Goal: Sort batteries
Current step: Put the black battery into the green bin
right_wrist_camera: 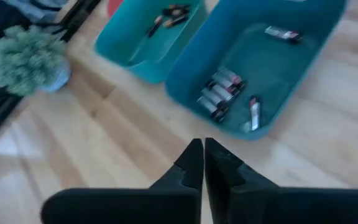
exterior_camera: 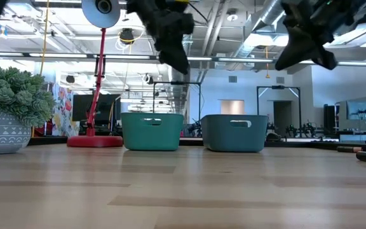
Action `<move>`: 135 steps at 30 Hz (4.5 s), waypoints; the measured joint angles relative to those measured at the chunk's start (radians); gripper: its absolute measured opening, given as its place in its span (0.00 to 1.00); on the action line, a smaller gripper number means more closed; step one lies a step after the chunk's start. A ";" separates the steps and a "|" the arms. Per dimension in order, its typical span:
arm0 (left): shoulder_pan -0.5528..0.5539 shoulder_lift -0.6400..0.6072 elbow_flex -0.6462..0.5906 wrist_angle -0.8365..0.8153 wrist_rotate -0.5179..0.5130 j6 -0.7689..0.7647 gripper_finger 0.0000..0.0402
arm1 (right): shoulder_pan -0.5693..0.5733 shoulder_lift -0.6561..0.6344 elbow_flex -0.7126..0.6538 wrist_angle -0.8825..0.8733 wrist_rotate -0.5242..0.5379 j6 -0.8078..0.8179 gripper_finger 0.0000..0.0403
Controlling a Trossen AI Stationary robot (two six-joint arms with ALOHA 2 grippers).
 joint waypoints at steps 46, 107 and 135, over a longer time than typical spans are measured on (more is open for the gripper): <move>-0.109 -0.500 -0.640 0.434 -0.076 -0.404 0.46 | -0.999 0.797 0.380 -0.725 -0.264 -0.777 0.52; -0.064 -0.500 -0.639 0.477 -0.139 -0.309 0.46 | -0.943 0.240 0.016 -0.404 -0.183 -0.014 0.41; 0.019 -0.500 -0.639 0.483 -0.136 -0.219 0.46 | -1.039 0.271 -0.276 -0.110 -0.135 0.087 0.41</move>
